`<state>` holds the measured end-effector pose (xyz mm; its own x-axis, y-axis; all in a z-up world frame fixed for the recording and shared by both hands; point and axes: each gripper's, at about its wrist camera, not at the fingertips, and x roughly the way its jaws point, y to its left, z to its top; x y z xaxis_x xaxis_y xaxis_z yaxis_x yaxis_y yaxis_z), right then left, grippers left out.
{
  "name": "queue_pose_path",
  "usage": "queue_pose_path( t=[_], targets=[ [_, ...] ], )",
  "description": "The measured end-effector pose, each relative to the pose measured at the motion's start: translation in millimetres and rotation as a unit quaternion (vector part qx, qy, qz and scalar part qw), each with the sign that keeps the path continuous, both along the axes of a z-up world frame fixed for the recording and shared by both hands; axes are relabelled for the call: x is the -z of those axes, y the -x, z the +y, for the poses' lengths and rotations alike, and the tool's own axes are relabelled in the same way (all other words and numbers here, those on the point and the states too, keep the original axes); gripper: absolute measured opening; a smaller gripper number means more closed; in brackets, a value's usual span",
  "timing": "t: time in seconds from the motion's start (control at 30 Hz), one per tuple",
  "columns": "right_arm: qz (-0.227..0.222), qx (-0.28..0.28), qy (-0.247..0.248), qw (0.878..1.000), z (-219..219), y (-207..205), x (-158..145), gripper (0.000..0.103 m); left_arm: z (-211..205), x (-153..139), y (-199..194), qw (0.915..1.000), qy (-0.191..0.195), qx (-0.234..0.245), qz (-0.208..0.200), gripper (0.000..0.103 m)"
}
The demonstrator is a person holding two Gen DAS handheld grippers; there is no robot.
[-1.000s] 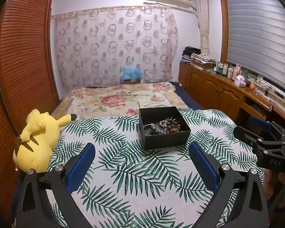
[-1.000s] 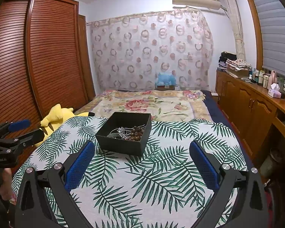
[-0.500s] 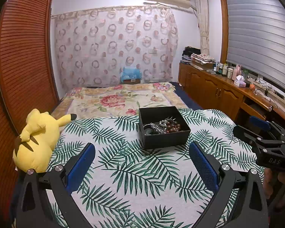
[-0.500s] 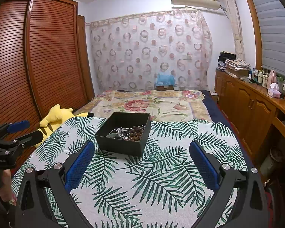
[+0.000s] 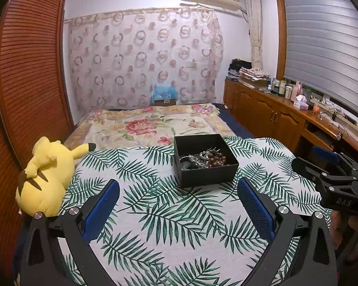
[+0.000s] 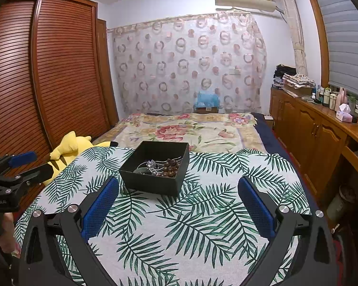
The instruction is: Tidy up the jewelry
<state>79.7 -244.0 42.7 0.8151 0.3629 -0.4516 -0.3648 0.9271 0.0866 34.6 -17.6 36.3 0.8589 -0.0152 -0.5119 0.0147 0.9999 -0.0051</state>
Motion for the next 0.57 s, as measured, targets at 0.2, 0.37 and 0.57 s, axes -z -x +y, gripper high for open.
queue_pose_path(
  t=[0.2, 0.37, 0.57],
  targets=[
    [0.000, 0.000, 0.000, 1.000, 0.1, -0.1, 0.3, 0.101, -0.6, -0.1, 0.5, 1.0000, 0.001, 0.000, 0.000, 0.095],
    [0.000, 0.000, -0.001, 1.000, -0.1, -0.1, 0.6, 0.101, -0.2, 0.4, 0.2, 1.0000, 0.000, 0.000, 0.000, 0.095],
    [0.000, 0.000, 0.000, 1.000, -0.1, 0.1, 0.3, 0.101, -0.7, 0.2, 0.5, 1.0000, 0.001, 0.000, 0.000, 0.095]
  ],
)
